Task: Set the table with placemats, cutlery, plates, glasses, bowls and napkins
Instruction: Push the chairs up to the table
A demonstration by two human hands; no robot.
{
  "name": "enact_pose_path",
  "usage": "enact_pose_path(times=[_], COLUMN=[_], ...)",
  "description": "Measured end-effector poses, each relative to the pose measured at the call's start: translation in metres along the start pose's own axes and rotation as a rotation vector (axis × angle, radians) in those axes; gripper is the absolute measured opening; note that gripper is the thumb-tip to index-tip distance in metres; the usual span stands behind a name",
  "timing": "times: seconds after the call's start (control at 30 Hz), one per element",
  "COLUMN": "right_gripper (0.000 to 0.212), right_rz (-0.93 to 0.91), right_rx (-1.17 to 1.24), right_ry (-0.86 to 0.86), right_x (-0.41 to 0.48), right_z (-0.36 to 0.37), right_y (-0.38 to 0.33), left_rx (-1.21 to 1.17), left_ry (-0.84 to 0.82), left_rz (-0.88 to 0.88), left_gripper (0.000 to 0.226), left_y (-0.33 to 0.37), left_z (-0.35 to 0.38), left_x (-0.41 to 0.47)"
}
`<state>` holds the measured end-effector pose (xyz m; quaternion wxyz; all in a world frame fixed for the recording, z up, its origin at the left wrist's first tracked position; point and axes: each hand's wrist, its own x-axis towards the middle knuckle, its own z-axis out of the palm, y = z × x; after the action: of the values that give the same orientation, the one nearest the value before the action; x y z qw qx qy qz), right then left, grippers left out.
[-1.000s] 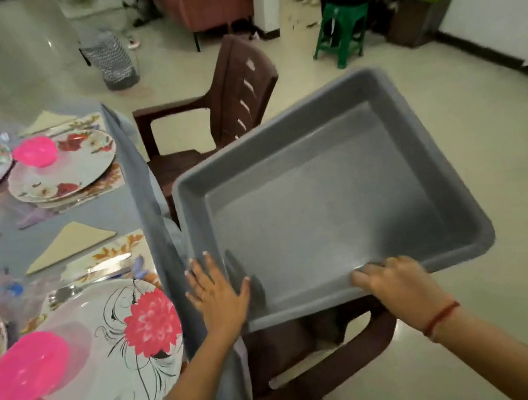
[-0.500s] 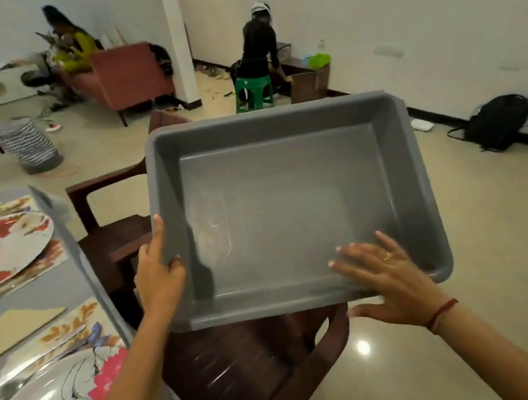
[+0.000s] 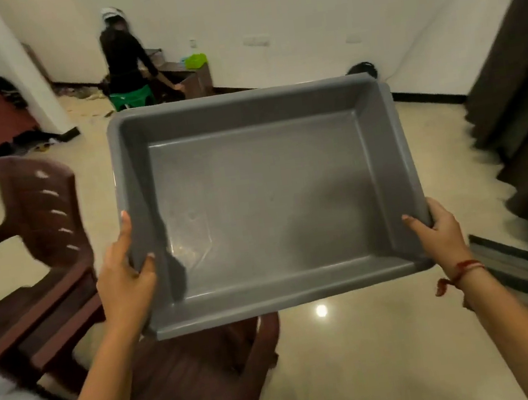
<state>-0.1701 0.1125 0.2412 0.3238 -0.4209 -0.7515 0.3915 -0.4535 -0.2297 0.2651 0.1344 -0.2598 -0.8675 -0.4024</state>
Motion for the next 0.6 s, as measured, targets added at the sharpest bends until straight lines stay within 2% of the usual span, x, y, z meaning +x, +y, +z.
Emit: enact_pose_path(times=[0.37,0.6], right_gripper=[0.030,0.031], right_rz=[0.224,0.502], right_rx=[-0.145,-0.231], right_ry=[0.509,0.850], right_x=[-0.037,-0.139], right_z=[-0.187,-0.263], right_y=[0.131,0.183], left_rx=[-0.169,-0.311], left_ry=[-0.333,-0.627], left_rz=[0.331,0.608], left_gripper=[0.083,0.085], left_y=[0.181,0.299], left_z=[0.207,0.330], left_x=[0.016,-0.031])
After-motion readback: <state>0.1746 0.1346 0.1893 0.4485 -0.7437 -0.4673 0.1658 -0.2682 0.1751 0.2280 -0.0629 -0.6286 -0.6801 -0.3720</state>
